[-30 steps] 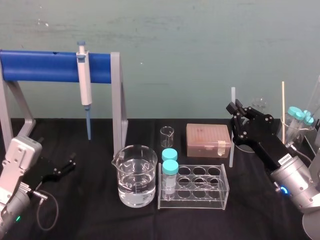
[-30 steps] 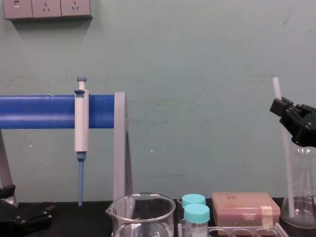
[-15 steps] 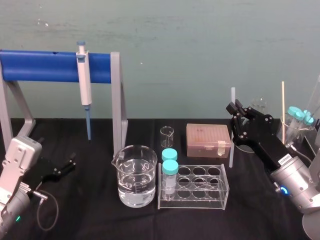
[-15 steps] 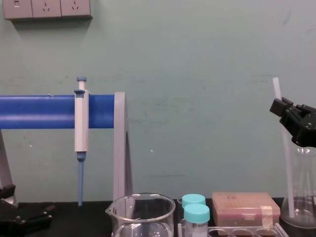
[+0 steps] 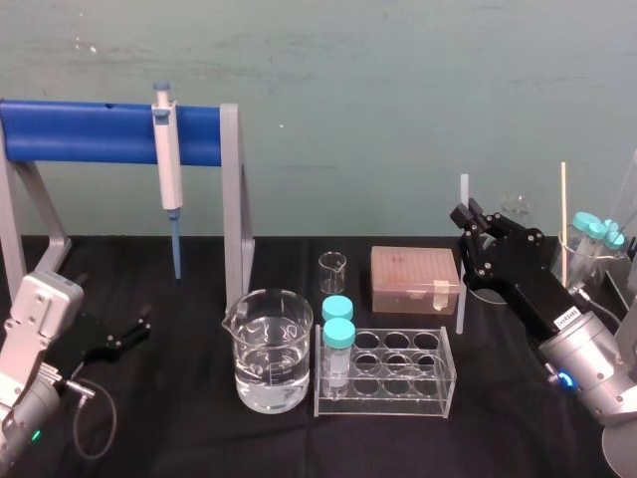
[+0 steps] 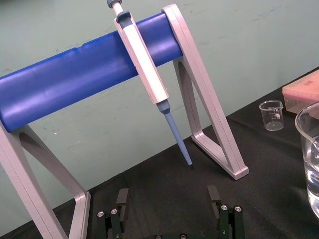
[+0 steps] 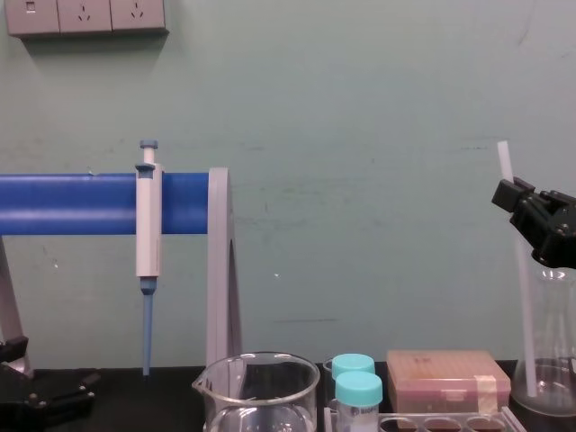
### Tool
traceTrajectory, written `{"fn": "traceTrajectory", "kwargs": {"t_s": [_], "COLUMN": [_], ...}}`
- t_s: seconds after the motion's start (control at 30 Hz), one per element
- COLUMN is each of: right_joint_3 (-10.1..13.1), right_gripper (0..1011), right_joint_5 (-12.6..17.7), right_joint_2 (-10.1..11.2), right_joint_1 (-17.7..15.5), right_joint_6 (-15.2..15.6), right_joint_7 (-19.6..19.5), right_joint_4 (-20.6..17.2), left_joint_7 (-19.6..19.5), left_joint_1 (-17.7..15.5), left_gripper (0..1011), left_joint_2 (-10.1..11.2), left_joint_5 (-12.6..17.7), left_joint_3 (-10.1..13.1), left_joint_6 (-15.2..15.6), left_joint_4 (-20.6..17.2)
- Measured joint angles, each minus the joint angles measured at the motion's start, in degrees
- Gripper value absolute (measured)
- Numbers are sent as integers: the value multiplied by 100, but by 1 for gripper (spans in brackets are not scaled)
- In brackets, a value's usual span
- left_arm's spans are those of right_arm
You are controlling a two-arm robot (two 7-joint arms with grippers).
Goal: Pick up the stirring rod with one hand, then place it down.
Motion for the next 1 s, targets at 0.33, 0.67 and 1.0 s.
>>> {"fn": "traceTrajectory", "kwargs": {"t_s": [0.33,0.67,1.0], "right_joint_3": [0,0,0], "right_gripper": [66,66,66], "right_joint_5": [3,3,3], "right_joint_2": [0,0,0], "right_joint_1": [0,0,0], "right_joint_6": [0,0,0], "right_joint_7": [6,7,7], "right_joint_4": [0,0,0], "left_joint_7": [0,0,0], "left_joint_1": [0,0,0], "left_gripper": [1000,1000,1000], "left_joint_2": [0,0,0], "left_joint_5": [0,0,0], "left_joint_3": [0,0,0], "left_joint_6": [0,0,0], "left_joint_4": [0,0,0]}}
